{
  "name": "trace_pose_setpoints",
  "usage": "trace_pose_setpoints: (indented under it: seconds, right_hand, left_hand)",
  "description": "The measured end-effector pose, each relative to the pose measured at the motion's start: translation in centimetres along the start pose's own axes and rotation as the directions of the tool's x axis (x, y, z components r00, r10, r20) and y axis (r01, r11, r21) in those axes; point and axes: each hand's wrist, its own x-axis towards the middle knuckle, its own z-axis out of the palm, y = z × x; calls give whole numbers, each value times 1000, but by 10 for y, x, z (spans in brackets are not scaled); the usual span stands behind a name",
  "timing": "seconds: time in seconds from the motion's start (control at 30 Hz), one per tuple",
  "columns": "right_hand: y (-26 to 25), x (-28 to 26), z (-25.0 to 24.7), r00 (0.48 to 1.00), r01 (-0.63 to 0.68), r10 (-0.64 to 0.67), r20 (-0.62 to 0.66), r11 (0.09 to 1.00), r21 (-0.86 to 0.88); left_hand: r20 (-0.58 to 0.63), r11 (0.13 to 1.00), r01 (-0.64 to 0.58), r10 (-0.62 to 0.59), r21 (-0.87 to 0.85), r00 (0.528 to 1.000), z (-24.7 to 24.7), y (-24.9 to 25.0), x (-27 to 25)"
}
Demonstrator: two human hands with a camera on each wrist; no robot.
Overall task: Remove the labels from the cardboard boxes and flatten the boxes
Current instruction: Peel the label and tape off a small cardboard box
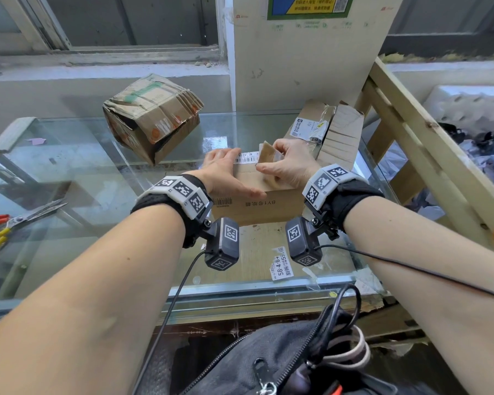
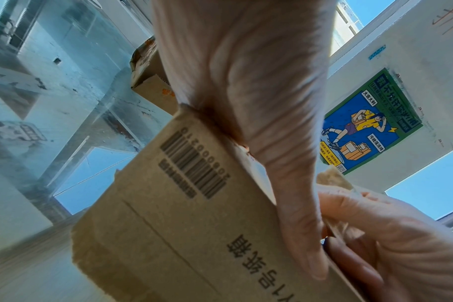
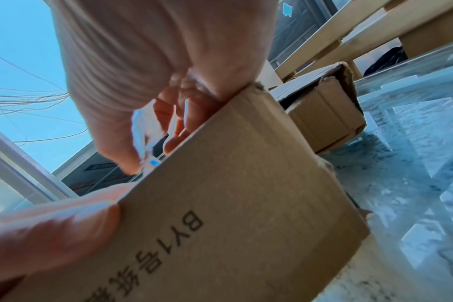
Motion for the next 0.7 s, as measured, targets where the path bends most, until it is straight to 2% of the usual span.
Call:
trace_pose_setpoints:
  seconds: [0.27,0.5,0.7]
  right_hand:
    - [5,-1,6,991,60,-77,-112,987,-147]
    - [4,-3,10,995,70,-90,-51,948,-309]
    - [-3,-7,7,998,63,-59,25,958,-281]
  left_hand:
    - [-10,1000,3,-3,13,1000,1,0,0]
    - [-17,1000,14,-14,8,1000,1,1,-2]
    - [-29,1000,8,-8,15,1000,1,4,-4]
